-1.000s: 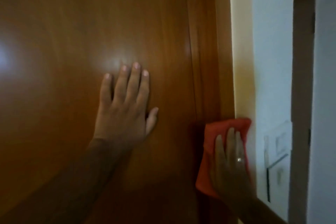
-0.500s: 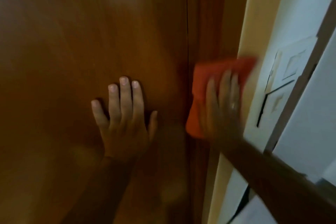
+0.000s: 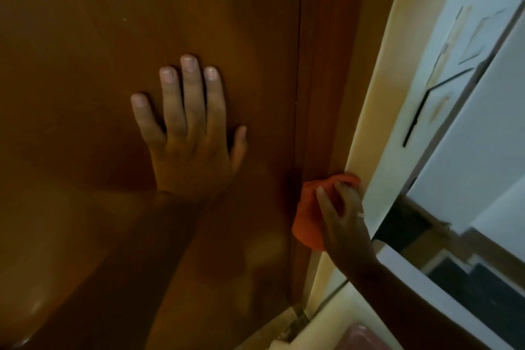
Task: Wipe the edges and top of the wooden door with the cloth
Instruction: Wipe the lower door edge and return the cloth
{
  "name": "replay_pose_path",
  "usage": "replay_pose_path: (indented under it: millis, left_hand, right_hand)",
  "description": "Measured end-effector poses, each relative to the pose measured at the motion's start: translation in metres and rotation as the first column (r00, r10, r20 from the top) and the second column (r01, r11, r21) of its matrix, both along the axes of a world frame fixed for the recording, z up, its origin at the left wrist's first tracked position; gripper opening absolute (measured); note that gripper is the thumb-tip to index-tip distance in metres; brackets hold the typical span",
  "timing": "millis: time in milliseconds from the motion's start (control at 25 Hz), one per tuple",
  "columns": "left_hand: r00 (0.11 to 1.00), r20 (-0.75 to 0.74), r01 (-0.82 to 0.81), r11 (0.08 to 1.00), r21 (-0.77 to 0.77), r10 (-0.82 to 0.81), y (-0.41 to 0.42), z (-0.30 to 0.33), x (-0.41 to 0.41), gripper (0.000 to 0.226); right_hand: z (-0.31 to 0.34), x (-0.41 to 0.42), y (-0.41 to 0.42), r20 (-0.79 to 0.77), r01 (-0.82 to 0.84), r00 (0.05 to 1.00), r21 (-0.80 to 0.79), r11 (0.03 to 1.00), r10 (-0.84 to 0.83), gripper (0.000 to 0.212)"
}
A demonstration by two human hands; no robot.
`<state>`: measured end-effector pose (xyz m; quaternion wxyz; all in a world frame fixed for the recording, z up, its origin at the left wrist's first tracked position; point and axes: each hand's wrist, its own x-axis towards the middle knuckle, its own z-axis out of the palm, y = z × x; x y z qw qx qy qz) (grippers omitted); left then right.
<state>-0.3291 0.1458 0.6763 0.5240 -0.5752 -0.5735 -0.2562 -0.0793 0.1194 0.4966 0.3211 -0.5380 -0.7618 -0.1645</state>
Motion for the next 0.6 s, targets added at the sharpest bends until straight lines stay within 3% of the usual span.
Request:
replay_pose_path:
  millis: [80,160,240,320,360,400,440,480,520,600]
  left_hand:
    - [1.000,0.004,-0.012,0.998,-0.063,0.012,-0.005,0.006,0.003,0.081]
    - [0.998,0.051,0.054,0.991,-0.121,-0.048,-0.010,0.006,0.003,0.081]
    - [0.966,0.134,0.245,0.949,-0.200,-0.221,-0.017,-0.008,0.008,0.084]
    - [0.845,0.214,0.535,0.765,-0.358,-0.490,-0.028,-0.045,0.022,0.089]
    - [0.754,0.294,0.649,0.595,-0.475,-0.587,-0.035,-0.073,0.031,0.091]
    - [0.651,0.447,0.735,0.362,-0.574,-0.613,-0.043,-0.102,0.039,0.091]
    - [0.547,0.670,0.802,0.084,-0.591,-0.502,-0.053,-0.131,0.048,0.086]
    - [0.439,0.864,0.859,-0.165,-0.484,-0.246,-0.064,-0.155,0.057,0.075]
    - [0.365,0.930,0.893,-0.298,-0.338,0.037,-0.071,-0.179,0.067,0.062]
    - [0.274,0.857,0.936,-0.325,-0.134,0.437,-0.076,-0.228,0.087,0.031]
  right_hand:
    - [0.034,-0.004,-0.005,0.013,0.091,0.996,-0.126,0.988,-0.090,0.094]
    - [0.068,-0.013,-0.008,0.024,0.173,0.985,-0.187,0.967,-0.172,0.056]
    - [0.089,-0.017,-0.020,0.140,0.243,0.966,-0.184,0.952,-0.219,0.020]
    - [0.098,-0.007,-0.039,0.195,0.254,0.957,-0.212,0.944,-0.214,0.016]
    - [0.097,0.002,-0.051,0.171,0.255,0.962,-0.269,0.929,-0.215,0.021]
    - [0.096,0.012,-0.064,0.095,0.244,0.970,-0.365,0.898,-0.225,0.027]
    - [0.092,0.025,-0.078,-0.041,0.203,0.966,-0.487,0.849,-0.254,0.033]
    - [0.084,0.040,-0.092,-0.219,0.118,0.925,-0.612,0.782,-0.310,0.038]
    - [0.073,0.057,-0.109,-0.383,0.010,0.835,-0.708,0.706,-0.396,0.044]
    - [0.039,0.093,-0.145,-0.523,-0.129,0.628,-0.800,0.586,-0.576,0.057]
